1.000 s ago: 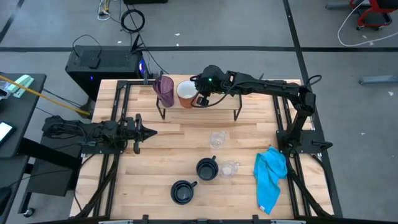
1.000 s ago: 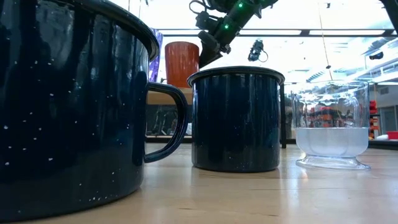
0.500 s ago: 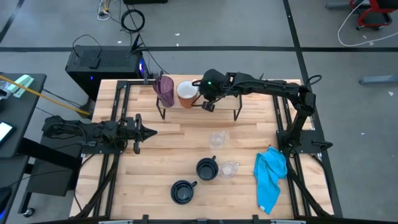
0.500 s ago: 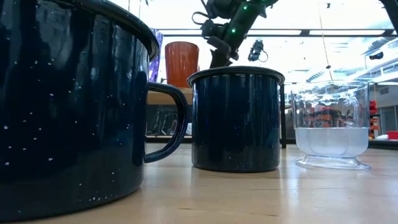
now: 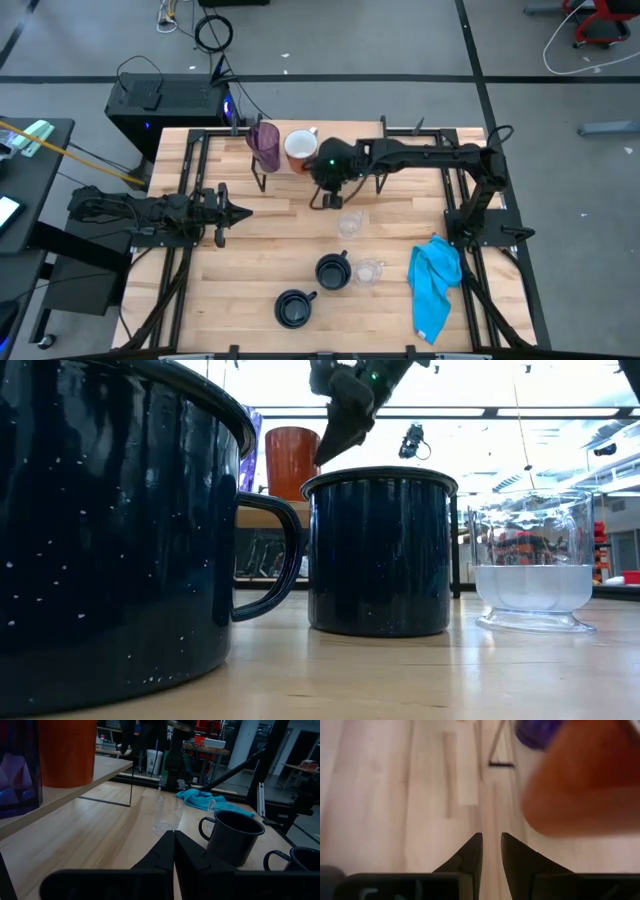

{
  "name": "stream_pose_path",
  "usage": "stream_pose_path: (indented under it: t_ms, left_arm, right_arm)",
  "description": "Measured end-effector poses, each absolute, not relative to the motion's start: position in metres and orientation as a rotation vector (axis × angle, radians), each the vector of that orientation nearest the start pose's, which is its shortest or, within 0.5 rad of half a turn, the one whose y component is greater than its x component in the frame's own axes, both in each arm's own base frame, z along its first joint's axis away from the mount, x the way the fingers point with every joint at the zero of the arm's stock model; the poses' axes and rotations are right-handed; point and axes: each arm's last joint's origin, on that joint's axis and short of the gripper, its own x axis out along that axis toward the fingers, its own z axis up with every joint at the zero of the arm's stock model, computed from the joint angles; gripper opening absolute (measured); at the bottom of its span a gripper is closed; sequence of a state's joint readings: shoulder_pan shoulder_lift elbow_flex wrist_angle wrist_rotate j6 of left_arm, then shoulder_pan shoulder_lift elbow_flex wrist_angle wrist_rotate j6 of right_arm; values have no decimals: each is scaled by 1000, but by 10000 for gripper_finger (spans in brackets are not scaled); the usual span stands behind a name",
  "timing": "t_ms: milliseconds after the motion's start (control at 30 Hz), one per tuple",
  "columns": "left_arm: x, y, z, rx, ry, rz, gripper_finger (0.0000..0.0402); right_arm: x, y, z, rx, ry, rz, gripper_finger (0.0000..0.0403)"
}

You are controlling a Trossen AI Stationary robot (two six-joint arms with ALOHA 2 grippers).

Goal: Stack small to large cups/mugs on shelf
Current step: Put the brown mug on the shelf

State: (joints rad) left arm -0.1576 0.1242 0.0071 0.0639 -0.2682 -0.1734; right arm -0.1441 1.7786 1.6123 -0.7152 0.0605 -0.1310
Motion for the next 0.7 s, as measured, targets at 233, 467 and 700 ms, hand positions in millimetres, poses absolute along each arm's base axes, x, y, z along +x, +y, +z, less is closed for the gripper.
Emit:
stream_pose_path:
  t_ms: [233, 467, 700]
  left_arm:
    - [104, -9, 162, -166, 42, 115, 19]
    - [104, -9, 162, -168, 43, 115, 11]
    - [104, -9, 162, -166, 43, 115, 21]
  right_arm:
    - [401, -42, 292, -134, 863, -107, 77]
    - [418, -37, 260, -228, 932, -149, 77]
    - [420, -39, 257, -268, 935, -199, 77]
